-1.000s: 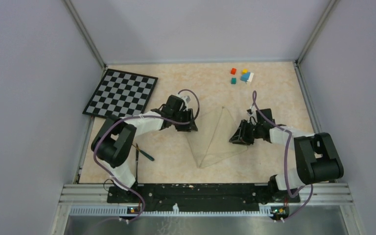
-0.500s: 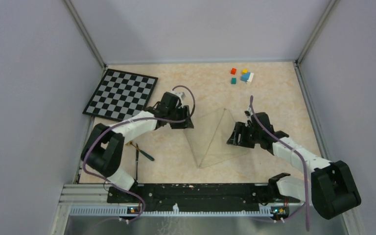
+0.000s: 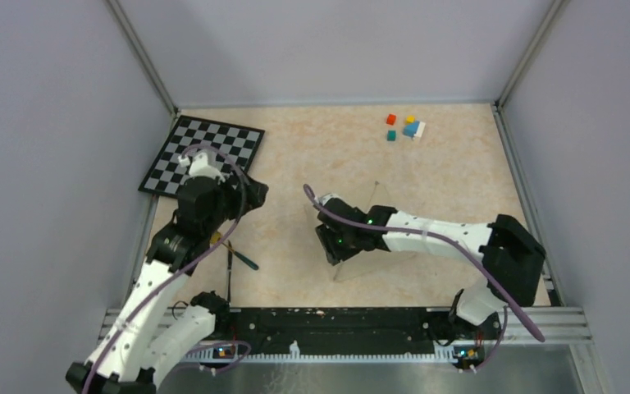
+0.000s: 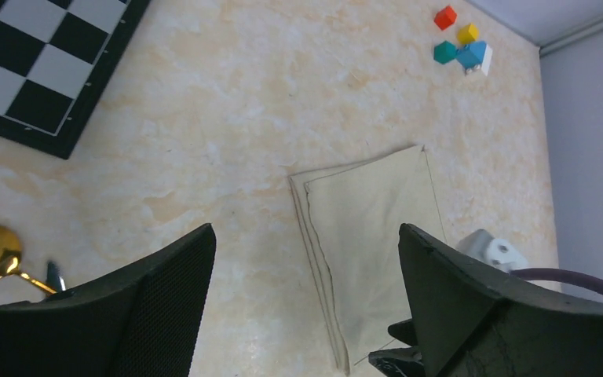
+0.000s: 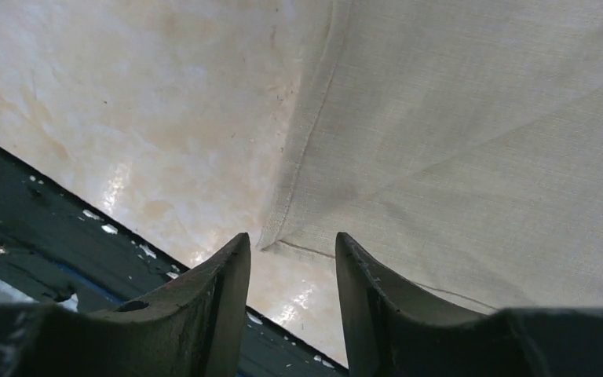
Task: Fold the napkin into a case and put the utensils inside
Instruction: Pick up the upper triangle-folded napkin from the center of the board, then turn over the upper triangle folded napkin at the center of the board.
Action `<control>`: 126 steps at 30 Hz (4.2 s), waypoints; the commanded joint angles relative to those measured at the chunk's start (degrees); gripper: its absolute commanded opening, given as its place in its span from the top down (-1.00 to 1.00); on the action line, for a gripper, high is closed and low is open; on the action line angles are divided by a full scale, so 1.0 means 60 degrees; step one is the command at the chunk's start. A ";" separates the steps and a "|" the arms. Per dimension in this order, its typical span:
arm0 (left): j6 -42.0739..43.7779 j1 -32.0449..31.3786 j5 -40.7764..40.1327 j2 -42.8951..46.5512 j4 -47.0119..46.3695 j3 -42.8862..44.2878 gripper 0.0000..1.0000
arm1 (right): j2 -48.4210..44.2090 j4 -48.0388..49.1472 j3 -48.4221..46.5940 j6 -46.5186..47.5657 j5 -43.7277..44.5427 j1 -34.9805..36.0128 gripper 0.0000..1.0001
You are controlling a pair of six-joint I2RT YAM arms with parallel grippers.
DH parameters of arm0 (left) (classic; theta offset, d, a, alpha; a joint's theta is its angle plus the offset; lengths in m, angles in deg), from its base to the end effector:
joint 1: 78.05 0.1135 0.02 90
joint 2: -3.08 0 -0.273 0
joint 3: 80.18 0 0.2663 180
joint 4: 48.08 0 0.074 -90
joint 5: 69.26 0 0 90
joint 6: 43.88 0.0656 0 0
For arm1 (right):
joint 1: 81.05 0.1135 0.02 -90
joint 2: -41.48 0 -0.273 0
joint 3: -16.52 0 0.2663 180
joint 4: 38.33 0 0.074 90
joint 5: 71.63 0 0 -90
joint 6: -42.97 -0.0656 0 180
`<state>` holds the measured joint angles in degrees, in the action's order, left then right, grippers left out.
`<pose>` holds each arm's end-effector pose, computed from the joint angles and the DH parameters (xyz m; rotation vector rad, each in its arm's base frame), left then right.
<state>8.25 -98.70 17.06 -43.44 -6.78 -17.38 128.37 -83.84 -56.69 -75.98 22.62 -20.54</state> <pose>0.2019 -0.0716 0.3273 -0.3493 2.0259 -0.5821 0.1693 0.2895 0.2034 -0.7007 2.5801 0.4479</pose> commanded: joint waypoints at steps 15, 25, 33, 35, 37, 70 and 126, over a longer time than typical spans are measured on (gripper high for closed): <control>-0.0184 -0.0001 -0.1192 0.2220 0.1286 -0.0440 -0.85 | 0.3103 -0.1599 -0.2541 0.0122 0.0830 0.0999 0.21; -0.0151 0.0006 -0.1133 0.2345 0.1244 -0.0462 -0.86 | 0.3970 -0.1574 -0.2414 0.0364 0.0780 0.1015 0.14; -0.0101 0.0008 -0.0936 0.2055 0.1117 -0.0778 -0.92 | 0.4033 -0.1185 -0.1748 0.0510 0.1984 0.1060 0.89; -0.0218 0.0002 -0.0830 0.1694 0.1139 -0.0891 -0.95 | 0.3620 -0.0959 -0.1637 0.0632 0.2275 0.1077 1.00; -0.0472 0.0006 -0.0769 0.1211 0.1153 -0.0973 -0.97 | 0.2948 -0.0391 -0.1325 0.0850 0.2192 0.1082 1.00; -0.6368 -0.0647 0.3790 -0.8025 -0.7561 -0.2574 0.03 | -0.0805 0.3402 0.2133 0.1052 -0.0560 -0.0183 1.00; 0.0870 -0.3210 0.3298 -0.7732 -0.1296 0.3968 -0.62 | -0.2846 0.4868 0.5688 -0.0804 -0.5341 -0.5216 0.08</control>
<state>11.53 -117.63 28.20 -100.33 -11.26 16.28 108.02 -57.76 -20.01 -80.20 -8.04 -51.97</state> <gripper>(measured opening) 0.826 0.484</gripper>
